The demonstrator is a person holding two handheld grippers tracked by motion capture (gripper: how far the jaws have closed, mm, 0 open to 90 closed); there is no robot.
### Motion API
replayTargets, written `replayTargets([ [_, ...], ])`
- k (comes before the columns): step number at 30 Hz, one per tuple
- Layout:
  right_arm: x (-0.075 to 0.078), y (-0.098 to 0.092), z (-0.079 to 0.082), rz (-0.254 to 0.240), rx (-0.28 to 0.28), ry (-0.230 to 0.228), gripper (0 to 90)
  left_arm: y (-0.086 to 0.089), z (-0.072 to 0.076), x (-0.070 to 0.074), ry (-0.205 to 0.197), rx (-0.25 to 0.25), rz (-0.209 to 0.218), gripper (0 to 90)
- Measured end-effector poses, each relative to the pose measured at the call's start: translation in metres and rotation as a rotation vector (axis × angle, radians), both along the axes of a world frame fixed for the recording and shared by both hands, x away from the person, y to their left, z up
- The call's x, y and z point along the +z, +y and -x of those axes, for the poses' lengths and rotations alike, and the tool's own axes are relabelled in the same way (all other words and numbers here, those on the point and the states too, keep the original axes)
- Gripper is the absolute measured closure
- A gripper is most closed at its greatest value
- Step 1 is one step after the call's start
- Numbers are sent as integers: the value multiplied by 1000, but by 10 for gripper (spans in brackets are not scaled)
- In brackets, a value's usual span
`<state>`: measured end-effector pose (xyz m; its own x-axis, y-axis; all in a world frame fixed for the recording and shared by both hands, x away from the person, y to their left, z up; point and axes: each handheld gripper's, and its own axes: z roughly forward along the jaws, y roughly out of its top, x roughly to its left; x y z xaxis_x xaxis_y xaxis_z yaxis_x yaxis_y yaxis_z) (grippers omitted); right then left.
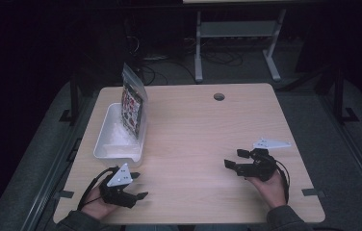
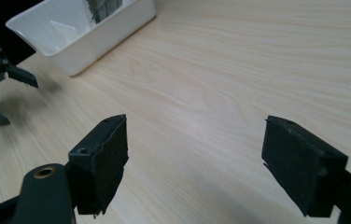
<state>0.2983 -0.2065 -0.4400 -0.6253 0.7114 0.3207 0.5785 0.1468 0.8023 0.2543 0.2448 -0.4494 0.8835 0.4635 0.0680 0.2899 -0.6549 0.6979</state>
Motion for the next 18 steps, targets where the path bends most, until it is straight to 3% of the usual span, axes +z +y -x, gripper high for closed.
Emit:
replayTargets([
  [18, -10, -8, 17, 13, 36, 31, 214, 0, 0, 0, 2, 1, 2, 272],
])
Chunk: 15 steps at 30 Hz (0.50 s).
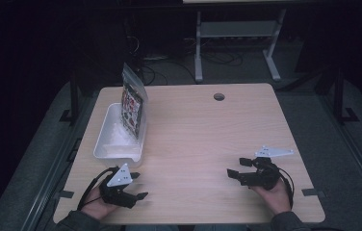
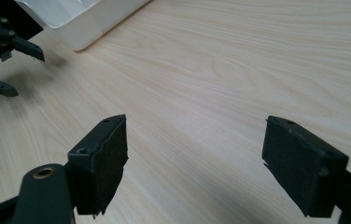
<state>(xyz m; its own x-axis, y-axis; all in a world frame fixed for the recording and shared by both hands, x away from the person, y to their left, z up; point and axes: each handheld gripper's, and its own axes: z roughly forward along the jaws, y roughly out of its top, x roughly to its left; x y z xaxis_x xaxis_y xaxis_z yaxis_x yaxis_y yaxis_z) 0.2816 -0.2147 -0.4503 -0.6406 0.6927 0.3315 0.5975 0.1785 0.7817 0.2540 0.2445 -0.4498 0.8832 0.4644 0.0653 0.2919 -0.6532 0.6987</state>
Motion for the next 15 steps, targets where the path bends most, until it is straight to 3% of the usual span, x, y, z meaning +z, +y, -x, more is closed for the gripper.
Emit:
replayTargets([
  [8, -4, -6, 7, -6, 17, 12, 211, 0, 0, 0, -3, 3, -3, 261],
  [15, -7, 3, 8, 13, 41, 31, 218, -1, 1, 1, -8, -1, -4, 259],
])
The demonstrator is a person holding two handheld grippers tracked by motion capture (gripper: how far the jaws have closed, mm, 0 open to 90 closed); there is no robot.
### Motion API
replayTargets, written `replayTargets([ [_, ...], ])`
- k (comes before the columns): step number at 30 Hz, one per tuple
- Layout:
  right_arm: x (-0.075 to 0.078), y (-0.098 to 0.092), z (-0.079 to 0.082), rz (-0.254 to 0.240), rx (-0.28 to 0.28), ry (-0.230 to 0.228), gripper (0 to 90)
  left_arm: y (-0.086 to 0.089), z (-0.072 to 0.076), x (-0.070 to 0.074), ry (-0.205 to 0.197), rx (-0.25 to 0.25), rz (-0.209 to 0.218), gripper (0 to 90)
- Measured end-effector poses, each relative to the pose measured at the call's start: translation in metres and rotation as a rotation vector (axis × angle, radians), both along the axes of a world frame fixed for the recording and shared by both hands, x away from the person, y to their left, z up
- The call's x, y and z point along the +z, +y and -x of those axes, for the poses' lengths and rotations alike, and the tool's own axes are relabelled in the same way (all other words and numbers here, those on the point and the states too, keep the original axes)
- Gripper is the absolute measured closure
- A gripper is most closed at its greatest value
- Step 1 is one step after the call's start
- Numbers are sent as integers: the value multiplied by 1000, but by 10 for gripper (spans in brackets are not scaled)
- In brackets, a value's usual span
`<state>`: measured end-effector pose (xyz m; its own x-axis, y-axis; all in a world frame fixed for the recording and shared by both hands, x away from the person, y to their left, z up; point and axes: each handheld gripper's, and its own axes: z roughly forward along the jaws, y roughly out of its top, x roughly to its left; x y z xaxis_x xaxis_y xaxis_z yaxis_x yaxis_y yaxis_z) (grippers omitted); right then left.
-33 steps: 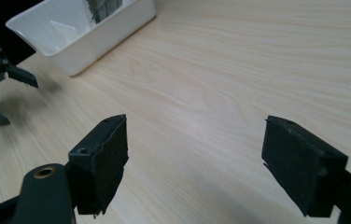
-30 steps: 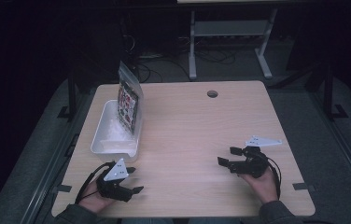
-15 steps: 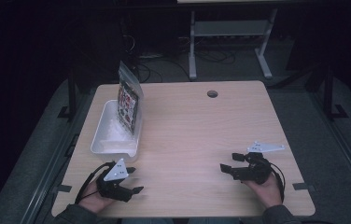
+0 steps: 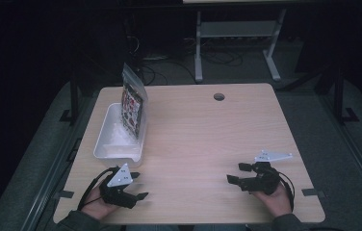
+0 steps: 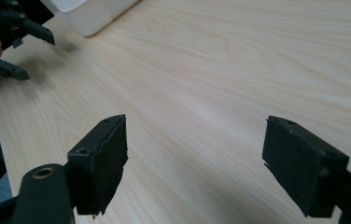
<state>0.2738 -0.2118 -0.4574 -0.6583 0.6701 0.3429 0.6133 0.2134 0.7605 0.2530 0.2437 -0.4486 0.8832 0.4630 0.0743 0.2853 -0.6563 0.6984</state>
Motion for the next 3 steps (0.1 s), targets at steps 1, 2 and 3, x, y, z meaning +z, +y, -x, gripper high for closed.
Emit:
replayTargets([
  [1, 0, 2, 0, 10, 0, 1, 219, 0, 0, 0, -2, -2, -2, 259],
  [2, -1, 5, 0, 20, 2, 3, 219, 0, 0, 0, -3, -2, -2, 259],
  [3, -1, 6, 0, 27, 6, 5, 219, 0, 0, 0, -4, -2, -1, 259],
])
